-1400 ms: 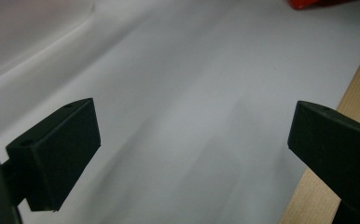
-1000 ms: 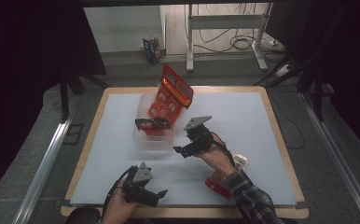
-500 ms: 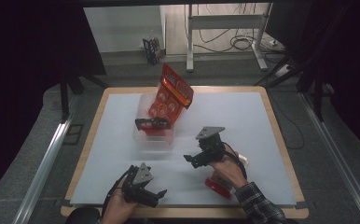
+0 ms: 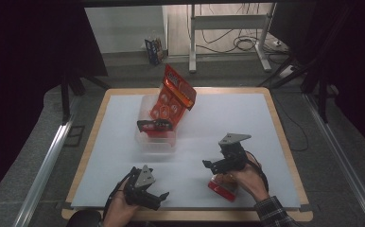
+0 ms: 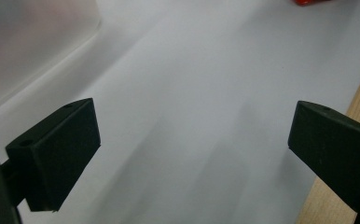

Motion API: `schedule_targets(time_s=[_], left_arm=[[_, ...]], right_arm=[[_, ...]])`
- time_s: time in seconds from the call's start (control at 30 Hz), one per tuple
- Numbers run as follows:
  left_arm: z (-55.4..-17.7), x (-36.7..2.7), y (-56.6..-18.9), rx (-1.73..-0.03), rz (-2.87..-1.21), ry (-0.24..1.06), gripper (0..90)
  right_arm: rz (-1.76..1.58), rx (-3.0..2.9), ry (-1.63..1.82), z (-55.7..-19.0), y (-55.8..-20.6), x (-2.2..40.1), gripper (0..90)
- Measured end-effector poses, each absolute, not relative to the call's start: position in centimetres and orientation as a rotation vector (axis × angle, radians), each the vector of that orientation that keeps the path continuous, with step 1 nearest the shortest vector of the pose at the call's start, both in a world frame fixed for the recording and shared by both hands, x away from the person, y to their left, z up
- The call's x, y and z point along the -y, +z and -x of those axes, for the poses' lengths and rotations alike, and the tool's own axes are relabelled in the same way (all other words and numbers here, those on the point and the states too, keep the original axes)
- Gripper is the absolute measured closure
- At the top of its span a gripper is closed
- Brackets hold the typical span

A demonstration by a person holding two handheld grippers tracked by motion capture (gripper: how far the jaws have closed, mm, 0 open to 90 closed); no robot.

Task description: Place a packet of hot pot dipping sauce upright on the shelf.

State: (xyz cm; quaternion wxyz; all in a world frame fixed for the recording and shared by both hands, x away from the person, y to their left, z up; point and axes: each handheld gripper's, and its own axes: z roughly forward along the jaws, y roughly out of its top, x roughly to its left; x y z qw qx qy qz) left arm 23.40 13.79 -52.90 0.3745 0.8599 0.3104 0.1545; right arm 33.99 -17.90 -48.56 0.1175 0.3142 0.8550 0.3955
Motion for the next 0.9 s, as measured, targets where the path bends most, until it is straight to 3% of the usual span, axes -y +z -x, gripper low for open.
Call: schedule_targets(time_s=[0.23,0.33,0.63,0.8,0.9], left_arm=[[-23.4,-13.9,-52.9,-0.798,-2.2,0.397,2.0],[-23.4,-13.9,-52.9,-0.798,-2.201,0.398,2.0],[-23.4,-13.8,-52.9,-0.799,-2.204,0.4,2.1],[-23.4,-13.9,-52.9,-0.8,-2.206,0.402,2.1],[-23.5,-13.9,-52.9,-0.8,-2.208,0.404,2.1]], right_arm=[[-0.937,-2.558,1.132,-32.8,-48.8,19.4,7.1],[-0.937,-2.572,1.082,-31.9,-48.9,20.0,18.0],[-0.894,-2.629,0.995,-29.5,-49.1,22.2,62.4],[-0.947,-2.656,0.916,-28.6,-49.9,23.2,79.9],[-0.987,-2.658,0.9,-27.9,-50.0,24.0,85.7]])
